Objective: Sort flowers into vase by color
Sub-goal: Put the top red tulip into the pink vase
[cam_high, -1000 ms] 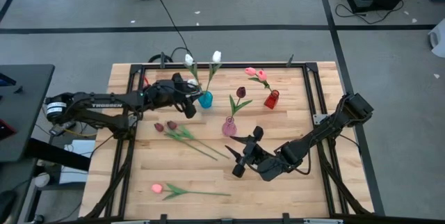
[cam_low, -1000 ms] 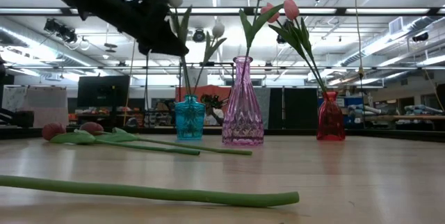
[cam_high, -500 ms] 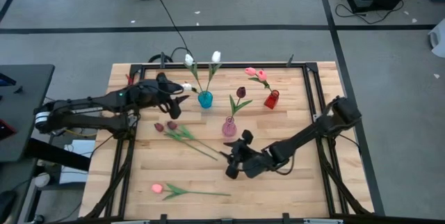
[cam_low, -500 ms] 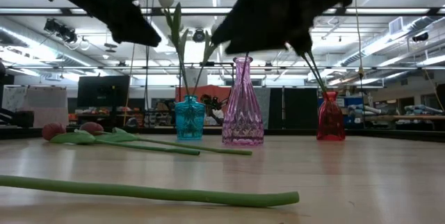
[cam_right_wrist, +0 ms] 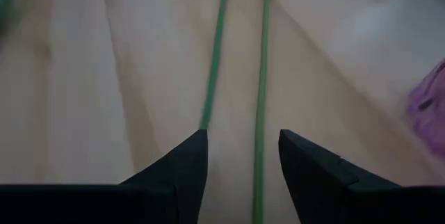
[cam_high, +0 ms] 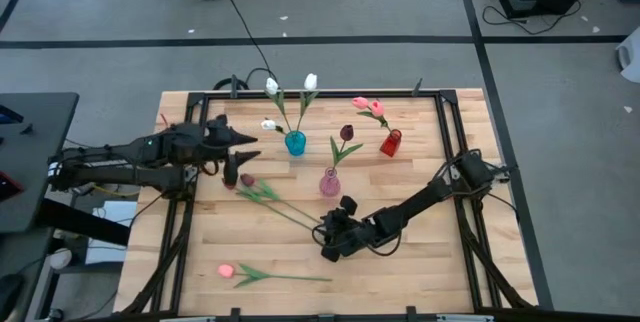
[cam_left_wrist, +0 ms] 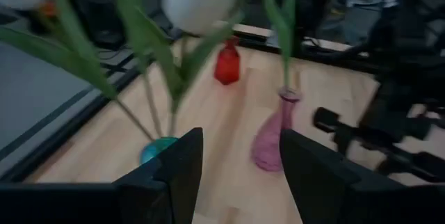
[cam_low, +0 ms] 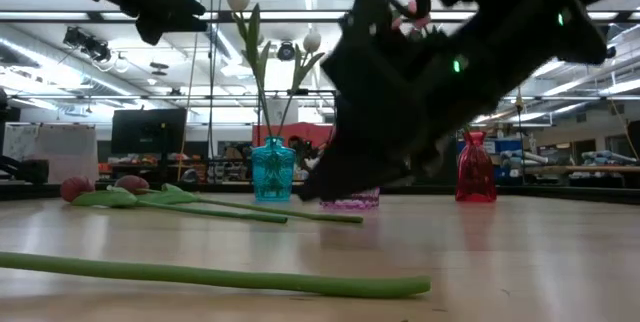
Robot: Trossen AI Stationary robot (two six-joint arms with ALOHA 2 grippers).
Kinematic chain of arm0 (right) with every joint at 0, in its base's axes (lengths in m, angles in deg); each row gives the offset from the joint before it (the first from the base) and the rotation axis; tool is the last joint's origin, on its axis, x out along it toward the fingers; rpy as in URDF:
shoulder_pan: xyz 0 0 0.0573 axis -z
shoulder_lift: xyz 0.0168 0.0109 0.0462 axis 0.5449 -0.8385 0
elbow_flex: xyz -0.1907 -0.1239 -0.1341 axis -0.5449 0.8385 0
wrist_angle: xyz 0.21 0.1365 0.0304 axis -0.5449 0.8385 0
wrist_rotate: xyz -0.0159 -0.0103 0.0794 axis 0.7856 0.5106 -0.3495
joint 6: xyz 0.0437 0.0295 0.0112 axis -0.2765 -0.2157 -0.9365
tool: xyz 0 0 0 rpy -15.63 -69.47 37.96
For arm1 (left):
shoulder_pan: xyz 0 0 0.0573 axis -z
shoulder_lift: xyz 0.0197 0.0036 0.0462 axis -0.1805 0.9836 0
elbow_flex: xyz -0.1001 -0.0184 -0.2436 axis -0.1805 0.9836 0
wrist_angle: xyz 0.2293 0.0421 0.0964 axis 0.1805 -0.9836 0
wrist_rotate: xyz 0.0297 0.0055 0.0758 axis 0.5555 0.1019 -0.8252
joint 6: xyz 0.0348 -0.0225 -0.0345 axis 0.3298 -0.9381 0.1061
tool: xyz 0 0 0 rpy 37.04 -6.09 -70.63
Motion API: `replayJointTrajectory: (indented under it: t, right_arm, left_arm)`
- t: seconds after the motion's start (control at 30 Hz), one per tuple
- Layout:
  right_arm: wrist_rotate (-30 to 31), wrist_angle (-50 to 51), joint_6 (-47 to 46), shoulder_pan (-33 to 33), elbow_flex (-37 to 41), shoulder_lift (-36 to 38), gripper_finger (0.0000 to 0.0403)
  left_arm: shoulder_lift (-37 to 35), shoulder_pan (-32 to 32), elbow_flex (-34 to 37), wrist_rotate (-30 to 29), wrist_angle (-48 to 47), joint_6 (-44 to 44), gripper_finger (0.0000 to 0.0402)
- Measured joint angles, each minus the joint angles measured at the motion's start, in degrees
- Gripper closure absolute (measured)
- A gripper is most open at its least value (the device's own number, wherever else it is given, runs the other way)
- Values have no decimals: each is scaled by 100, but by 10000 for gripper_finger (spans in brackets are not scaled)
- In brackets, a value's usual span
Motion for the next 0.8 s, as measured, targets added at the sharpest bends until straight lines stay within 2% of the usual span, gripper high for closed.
replayJointTrajectory:
  t: [0.13,0.27,0.33,0.47,0.5,0.8]
  right_arm:
    - [88,117,9,-63,0,-154,224]
    - [176,462,-44,-108,-22,-129,252]
    - [82,630,-58,-116,-24,-113,281]
    - [-340,1146,-444,-113,-52,-78,378]
    - [-399,1276,-502,-132,-59,-73,388]
    - [-239,1890,-649,-409,-1,272,399]
  left_arm:
    - [9,285,272,2,231,-161,205]
    - [7,520,451,2,302,-307,205]
    - [4,646,494,2,315,-408,205]
    - [0,908,500,6,326,-467,205]
    - [0,967,500,6,332,-477,205]
    - [2,1276,500,6,392,-586,205]
